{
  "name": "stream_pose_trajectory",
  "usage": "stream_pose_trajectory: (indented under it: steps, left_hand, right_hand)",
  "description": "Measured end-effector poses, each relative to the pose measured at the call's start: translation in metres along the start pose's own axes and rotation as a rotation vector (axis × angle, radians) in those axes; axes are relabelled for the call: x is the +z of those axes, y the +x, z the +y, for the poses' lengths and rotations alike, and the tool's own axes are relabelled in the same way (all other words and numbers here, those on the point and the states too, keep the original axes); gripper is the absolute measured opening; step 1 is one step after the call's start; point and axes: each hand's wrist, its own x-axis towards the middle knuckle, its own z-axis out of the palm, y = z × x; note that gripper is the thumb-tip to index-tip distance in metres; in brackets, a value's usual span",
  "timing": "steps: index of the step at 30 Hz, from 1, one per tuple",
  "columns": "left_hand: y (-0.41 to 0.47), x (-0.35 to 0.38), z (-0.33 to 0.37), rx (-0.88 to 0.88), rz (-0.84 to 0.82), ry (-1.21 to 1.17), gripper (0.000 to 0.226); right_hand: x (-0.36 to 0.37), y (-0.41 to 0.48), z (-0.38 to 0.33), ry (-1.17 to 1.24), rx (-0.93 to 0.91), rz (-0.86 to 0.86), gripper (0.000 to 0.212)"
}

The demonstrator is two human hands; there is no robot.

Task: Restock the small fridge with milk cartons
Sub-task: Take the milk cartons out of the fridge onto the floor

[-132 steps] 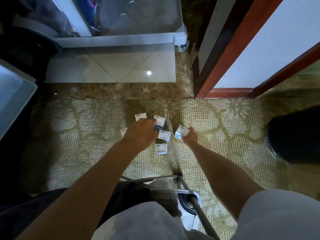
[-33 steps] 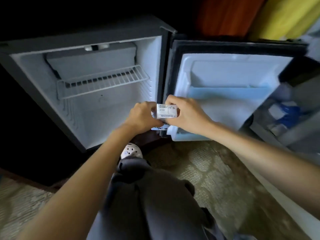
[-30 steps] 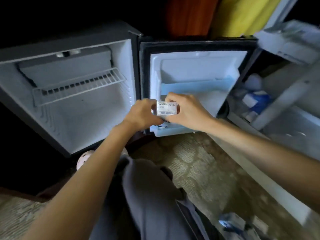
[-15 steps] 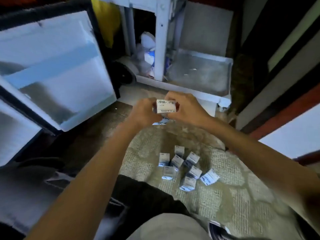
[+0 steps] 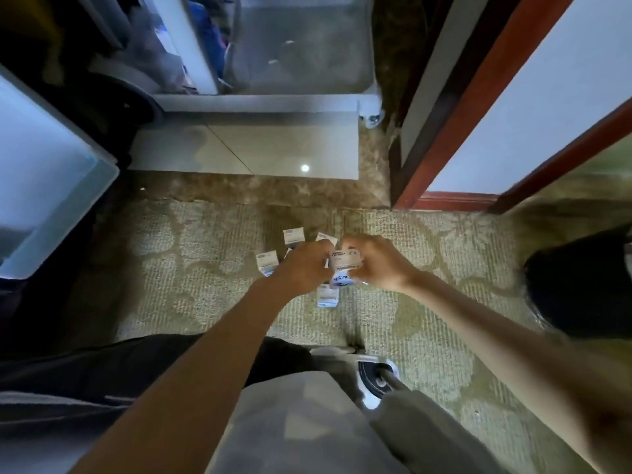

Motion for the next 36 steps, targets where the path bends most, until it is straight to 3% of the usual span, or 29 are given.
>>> stream_pose_trajectory:
  steps: [5, 15, 23, 27, 31, 36]
  left_hand:
    - [0.006, 0.023, 0.004, -0.018, -0.109, 0.097, 0.024]
    - [0.009, 0.03, -0.001, -0.052, -0.16, 0.19, 0.037]
    - [0.011, 0.035, -0.007, -0.071, -0.181, 0.191, 0.038]
    - [0.012, 0.034, -0.008, -0.09, -0.158, 0.161, 0.038]
    - [0.01, 0.031, -0.005, -0.096, -0.138, 0.142, 0.037]
    - [0.005, 0.022, -0.006, -0.092, -0.116, 0.116, 0.028]
  right_hand:
    - [0.026, -0.014, 0.038, 0.06, 0.158, -0.074, 0.035]
    - [0.094, -0.002, 0.09, 0.049, 0.435, -0.14, 0.07]
    - [0.11, 0.006, 0.099, -0.044, 0.471, -0.162, 0.065]
    - [0.106, 0.002, 0.1, -0.141, 0.476, -0.216, 0.045]
    - [0.108, -0.004, 0.097, -0.216, 0.459, -0.256, 0.052]
    - [0.094, 0.002, 0.08, -0.324, 0.439, -0.282, 0.035]
